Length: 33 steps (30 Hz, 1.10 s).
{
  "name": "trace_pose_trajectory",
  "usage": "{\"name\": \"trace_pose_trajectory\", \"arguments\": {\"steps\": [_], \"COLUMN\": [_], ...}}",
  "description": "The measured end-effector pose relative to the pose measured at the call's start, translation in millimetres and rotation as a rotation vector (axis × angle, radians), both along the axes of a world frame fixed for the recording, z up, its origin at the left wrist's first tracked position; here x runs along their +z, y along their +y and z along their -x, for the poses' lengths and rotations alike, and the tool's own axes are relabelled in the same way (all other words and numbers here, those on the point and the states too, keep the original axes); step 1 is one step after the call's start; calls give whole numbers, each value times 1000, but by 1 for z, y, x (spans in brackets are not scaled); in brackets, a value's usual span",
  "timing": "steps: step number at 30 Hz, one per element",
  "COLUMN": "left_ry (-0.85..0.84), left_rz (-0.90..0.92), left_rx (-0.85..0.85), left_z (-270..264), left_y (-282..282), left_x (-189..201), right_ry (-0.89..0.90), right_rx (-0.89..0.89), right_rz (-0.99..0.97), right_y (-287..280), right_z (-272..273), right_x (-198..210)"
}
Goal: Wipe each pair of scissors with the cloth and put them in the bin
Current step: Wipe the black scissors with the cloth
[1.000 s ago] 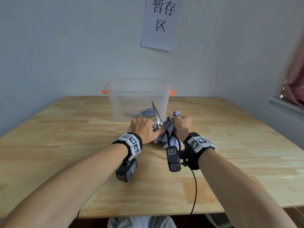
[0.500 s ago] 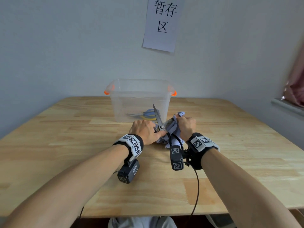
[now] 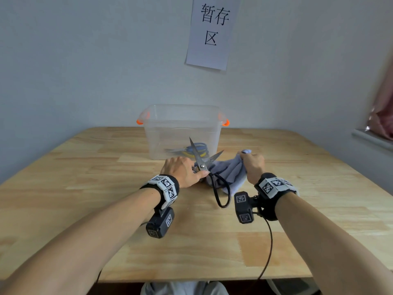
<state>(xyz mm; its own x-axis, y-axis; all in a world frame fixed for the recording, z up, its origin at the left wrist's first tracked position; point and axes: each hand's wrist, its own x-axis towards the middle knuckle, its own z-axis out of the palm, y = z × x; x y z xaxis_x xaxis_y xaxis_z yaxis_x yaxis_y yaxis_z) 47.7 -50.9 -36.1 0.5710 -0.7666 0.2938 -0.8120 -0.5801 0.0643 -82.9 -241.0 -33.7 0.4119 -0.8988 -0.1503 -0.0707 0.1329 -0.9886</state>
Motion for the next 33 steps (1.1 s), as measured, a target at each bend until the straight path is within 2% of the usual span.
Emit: {"name": "trace_pose_trajectory", "arguments": {"steps": [4,8,11,14,20,23,33], "left_ry": [73,78,80,79,48,49,45], "left_rz": [52,75,80,76,22,44,60], "left_rx": [34,24,12,7,-16,-16,-27], "left_z": [0,7,10,14,19,19,19], "left_y": [3,3,-1,-3,-2,-2,-7], "left_x": [4,7,7,9,12,12,10], "right_ry": [248,359,443,486,283,205,-78], "right_rx": [261,385,441,577,828,893,599], "right_rz": [106,244,284,285,9,-10,42], "right_y": [13,20,25,16,37,26,21], "right_z": [3,-1,-5,-14,3,4,-2], "right_x": [6,11,16,11,35,30,-2]}}
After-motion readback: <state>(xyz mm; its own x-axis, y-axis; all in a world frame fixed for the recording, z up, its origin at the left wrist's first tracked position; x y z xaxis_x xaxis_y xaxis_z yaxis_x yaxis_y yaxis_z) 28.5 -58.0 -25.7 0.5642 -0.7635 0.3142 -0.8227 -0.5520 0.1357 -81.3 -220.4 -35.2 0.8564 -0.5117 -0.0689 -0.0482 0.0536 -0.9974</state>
